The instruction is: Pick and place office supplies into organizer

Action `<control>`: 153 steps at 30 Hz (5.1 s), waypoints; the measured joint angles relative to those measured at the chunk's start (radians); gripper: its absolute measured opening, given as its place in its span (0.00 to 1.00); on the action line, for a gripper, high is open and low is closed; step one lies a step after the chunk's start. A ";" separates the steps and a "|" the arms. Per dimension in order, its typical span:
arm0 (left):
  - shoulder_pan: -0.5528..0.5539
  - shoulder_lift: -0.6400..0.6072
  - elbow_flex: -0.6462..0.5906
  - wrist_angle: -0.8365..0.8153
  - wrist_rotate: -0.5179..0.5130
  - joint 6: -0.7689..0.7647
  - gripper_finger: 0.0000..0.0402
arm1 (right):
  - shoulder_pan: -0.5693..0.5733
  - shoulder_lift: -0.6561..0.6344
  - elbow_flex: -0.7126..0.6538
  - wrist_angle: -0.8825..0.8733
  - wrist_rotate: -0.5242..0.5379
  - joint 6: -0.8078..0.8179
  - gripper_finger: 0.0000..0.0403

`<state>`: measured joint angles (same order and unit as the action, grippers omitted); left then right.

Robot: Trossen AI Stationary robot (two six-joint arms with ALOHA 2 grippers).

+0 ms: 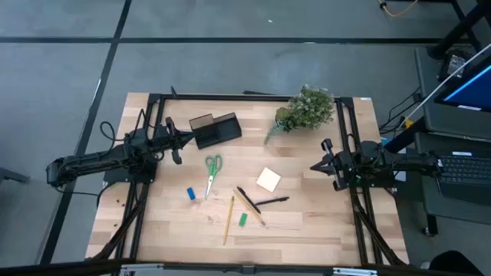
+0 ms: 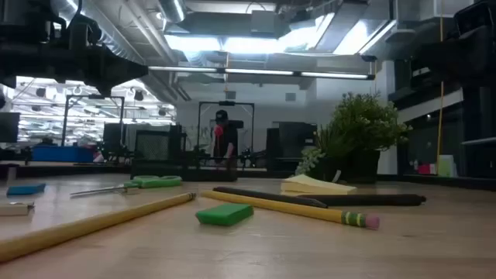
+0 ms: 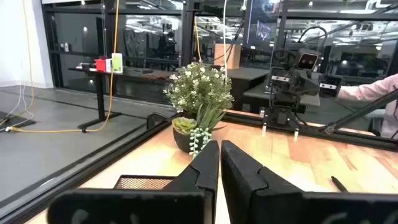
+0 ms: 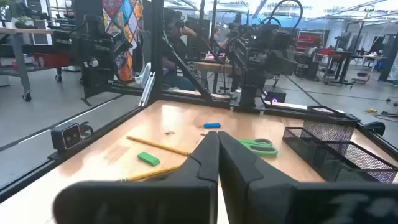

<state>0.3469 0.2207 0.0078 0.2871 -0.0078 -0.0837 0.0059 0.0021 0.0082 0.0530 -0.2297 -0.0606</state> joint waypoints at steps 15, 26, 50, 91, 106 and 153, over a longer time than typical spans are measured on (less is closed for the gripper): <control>0.000 0.000 0.000 0.000 0.000 0.000 0.03 | 0.000 0.000 0.000 0.000 0.000 0.000 0.02; 0.000 0.000 0.000 0.000 0.000 0.000 0.03 | 0.000 0.000 0.000 0.000 0.000 0.000 0.02; 0.000 0.000 0.000 0.000 0.000 0.000 0.03 | 0.000 0.000 0.000 0.000 0.000 0.000 0.02; 0.000 0.000 0.000 0.000 0.000 0.000 0.03 | 0.000 0.000 0.000 0.000 0.000 0.000 0.02; 0.000 0.000 0.000 0.000 0.000 0.000 0.03 | 0.000 0.000 0.000 0.000 0.000 0.000 0.02; 0.000 0.000 0.000 0.000 -0.062 0.019 0.02 | 0.000 0.003 0.000 0.000 0.002 0.053 0.02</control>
<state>0.3470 0.2203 0.0079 0.2874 -0.0700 -0.0643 0.0055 0.0049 0.0082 0.0526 -0.2277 -0.0077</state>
